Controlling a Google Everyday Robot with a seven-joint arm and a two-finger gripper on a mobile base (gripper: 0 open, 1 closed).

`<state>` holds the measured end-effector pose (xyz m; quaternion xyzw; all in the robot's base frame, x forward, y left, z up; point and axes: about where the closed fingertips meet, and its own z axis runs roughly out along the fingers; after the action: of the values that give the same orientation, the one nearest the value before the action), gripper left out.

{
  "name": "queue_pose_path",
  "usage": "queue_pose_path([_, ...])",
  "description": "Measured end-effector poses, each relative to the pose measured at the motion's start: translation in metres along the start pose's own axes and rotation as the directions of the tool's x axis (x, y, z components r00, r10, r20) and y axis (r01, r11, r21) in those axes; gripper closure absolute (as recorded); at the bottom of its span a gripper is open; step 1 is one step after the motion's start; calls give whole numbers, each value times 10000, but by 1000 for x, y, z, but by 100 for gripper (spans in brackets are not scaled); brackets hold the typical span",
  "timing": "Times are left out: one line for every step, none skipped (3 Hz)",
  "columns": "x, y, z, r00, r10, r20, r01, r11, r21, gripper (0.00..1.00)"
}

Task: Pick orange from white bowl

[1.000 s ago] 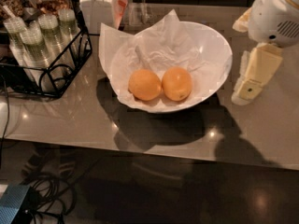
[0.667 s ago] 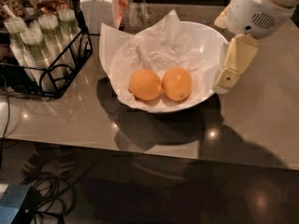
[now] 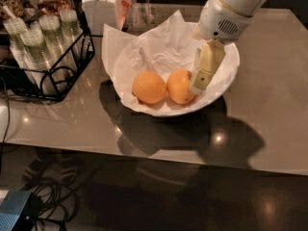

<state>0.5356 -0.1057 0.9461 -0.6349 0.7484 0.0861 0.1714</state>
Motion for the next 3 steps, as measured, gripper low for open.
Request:
queue_pose_path([-1, -1, 2, 10000, -9, 22, 9, 10000, 21, 19])
queue_pose_path([-1, -1, 2, 10000, -11, 25, 11, 10000, 20, 36])
queue_pose_path([-8, -6, 19, 9994, -189, 291, 200, 9991, -383, 18])
